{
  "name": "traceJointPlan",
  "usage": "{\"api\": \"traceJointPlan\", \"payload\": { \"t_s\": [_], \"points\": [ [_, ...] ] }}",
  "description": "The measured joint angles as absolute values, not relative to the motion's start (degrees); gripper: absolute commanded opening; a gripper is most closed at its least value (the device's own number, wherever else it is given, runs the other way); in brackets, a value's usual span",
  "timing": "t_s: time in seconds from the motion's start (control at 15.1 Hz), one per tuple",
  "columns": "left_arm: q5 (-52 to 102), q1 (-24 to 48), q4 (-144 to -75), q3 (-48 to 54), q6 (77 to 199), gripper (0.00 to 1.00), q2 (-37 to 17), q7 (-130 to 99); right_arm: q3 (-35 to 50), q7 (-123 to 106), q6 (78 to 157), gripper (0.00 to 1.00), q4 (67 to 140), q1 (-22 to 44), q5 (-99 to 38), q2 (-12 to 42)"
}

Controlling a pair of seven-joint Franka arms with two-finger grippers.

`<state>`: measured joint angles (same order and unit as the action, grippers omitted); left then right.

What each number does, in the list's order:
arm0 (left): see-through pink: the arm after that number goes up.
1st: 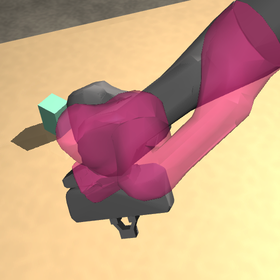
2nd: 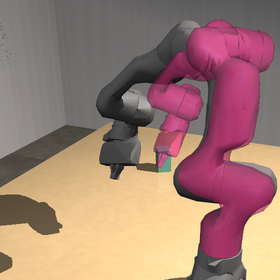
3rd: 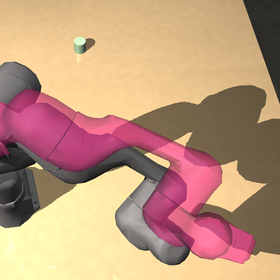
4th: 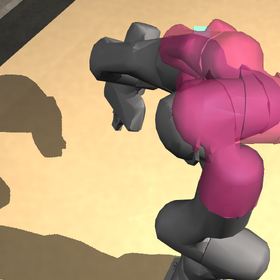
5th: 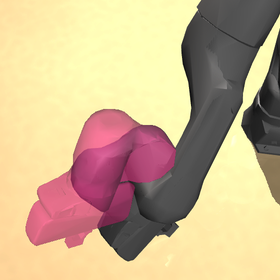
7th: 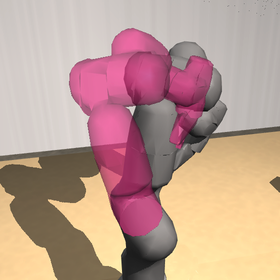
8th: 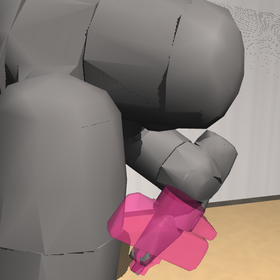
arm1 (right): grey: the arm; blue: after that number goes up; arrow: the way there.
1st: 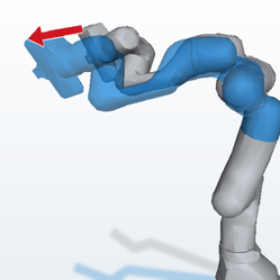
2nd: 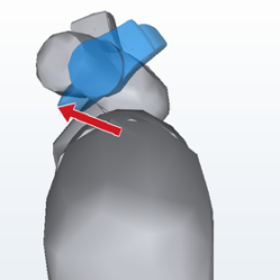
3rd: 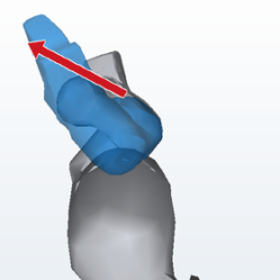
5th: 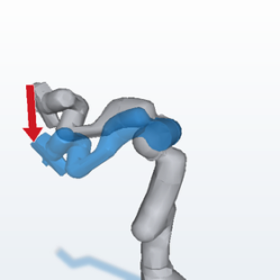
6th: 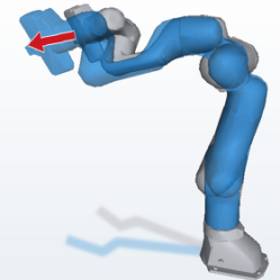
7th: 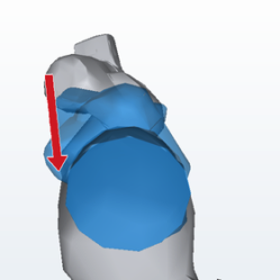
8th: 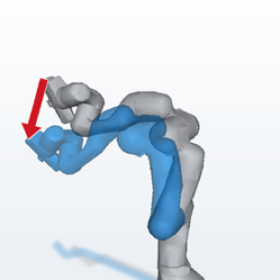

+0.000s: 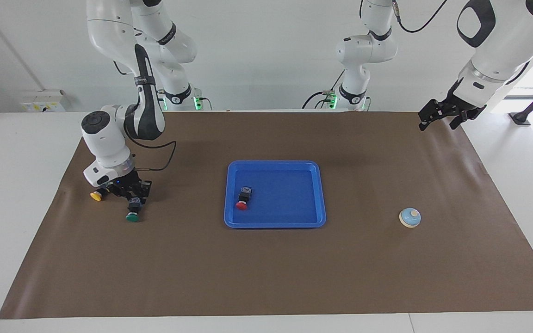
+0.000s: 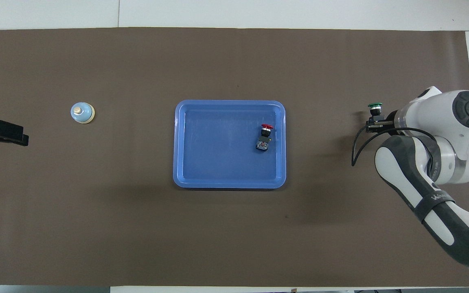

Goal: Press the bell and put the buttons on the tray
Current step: 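Grasp the green-capped button with the right gripper and lift it, then carry the green button into the tray beside the red button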

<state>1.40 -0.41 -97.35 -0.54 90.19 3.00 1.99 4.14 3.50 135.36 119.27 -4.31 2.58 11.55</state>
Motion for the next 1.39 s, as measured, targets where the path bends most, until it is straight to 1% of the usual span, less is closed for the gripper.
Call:
{"api": "traceJointPlan", "payload": {
  "t_s": [0.13, 0.27, 0.53, 0.73, 1.06, 1.26, 1.39],
  "points": [
    [1.4, -0.41, -97.35, -0.54, 90.19, 1.0, 3.0, 1.99, 4.23, 9.49, 130.52, 0.0, 114.63, 0.06, 2.57, 11.55],
    [1.4, -0.41, -97.35, -0.54, 90.19, 1.0, 3.0, 1.99, 4.34, 17.03, 127.89, 0.0, 111.33, 5.16, 2.58, 11.73],
    [1.4, -0.41, -97.35, -0.54, 90.19, 1.0, 3.0, 1.99, 4.48, 29.42, 127.23, 0.0, 108.71, 14.78, 2.59, 12.75],
    [1.4, -0.41, -97.35, -0.54, 90.19, 1.0, 3.0, 1.99, 4.48, 38.55, 127.24, 0.0, 106.07, 21.48, 2.6, 15.28],
    [1.4, -0.41, -97.35, -0.54, 90.19, 1.0, 3.0, 1.99, 4.35, 49.33, 127.27, 0.0, 99.37, 28.6, 4.14, 22.74],
    [1.4, -0.41, -97.35, -0.54, 90.19, 1.0, 3.0, 1.99, 4.31, 53.84, 129.35, 0.0, 98.29, 31.43, 5.14, 26.05],
    [1.4, -0.41, -97.35, -0.54, 90.19, 1.0, 3.0, 1.99, 4.16, 54.72, 131.01, 0.0, 98.38, 31.75, 5.6, 27.3]
  ]
}}
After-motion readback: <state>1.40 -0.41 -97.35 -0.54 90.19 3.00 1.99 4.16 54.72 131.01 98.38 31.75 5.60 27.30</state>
